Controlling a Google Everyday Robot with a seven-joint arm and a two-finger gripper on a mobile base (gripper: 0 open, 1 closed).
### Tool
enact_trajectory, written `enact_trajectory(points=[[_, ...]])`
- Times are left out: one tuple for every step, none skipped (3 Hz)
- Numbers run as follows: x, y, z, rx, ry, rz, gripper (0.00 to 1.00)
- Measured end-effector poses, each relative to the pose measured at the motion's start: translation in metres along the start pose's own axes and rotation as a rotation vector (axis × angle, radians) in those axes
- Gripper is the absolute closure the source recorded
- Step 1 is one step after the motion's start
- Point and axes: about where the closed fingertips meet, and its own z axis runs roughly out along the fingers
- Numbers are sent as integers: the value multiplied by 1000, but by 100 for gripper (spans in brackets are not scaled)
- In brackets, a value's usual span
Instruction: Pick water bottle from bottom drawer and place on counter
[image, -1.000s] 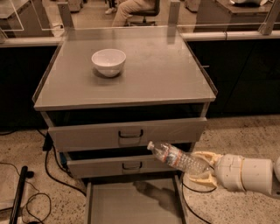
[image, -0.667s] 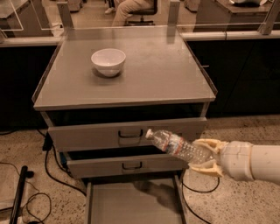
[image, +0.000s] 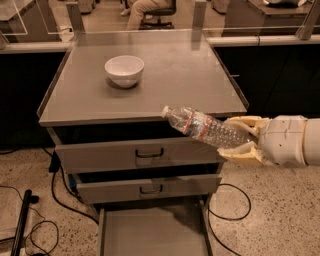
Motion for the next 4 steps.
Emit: enact_trajectory(points=[[0,0,0,0,0,0,100],[-9,-14,12,21,33,-12,100],[-29,-53,36,78,92,-37,100],[-42,-86,56,110,95,0,100]])
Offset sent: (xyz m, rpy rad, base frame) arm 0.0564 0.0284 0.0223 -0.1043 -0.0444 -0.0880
